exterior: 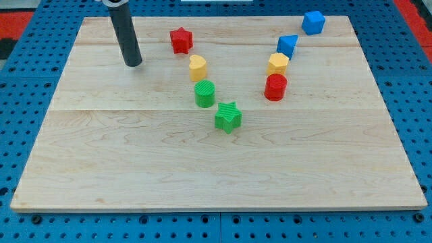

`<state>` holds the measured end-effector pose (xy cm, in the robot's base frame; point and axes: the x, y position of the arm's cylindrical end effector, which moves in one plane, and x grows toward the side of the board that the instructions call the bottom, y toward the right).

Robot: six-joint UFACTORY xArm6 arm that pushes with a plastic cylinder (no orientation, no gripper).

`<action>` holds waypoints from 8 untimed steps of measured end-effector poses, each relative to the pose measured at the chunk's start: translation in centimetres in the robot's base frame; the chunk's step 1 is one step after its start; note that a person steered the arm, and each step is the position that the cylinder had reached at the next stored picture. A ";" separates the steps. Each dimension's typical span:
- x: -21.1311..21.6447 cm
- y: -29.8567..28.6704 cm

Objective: Move your arm towards the blue cube

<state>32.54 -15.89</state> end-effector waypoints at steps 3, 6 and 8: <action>-4.0 9.4; -4.0 19.5; -5.8 20.2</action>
<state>26.73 4.33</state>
